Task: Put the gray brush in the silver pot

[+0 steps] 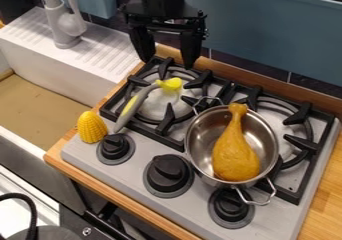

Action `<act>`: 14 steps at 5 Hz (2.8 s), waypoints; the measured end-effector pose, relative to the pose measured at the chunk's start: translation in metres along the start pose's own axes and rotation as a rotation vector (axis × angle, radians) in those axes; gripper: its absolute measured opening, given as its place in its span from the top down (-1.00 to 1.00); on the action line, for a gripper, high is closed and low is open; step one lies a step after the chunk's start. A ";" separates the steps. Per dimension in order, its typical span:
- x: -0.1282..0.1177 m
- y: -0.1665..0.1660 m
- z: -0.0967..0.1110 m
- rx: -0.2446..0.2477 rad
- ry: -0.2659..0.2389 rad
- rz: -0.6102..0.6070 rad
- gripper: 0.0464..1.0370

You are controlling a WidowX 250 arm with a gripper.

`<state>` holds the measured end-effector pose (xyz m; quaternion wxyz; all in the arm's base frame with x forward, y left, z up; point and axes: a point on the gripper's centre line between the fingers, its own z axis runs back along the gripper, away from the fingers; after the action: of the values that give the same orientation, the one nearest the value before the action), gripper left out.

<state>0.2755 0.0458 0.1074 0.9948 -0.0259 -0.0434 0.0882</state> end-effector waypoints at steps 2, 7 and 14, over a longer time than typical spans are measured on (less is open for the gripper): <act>-0.003 0.014 -0.008 -0.012 0.030 -0.008 -0.92; -0.003 0.052 -0.038 0.050 0.063 -0.317 -0.92; -0.007 0.039 -0.064 0.095 0.040 -0.302 0.69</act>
<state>0.2677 0.0797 0.0408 0.9975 0.0260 -0.0230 -0.0608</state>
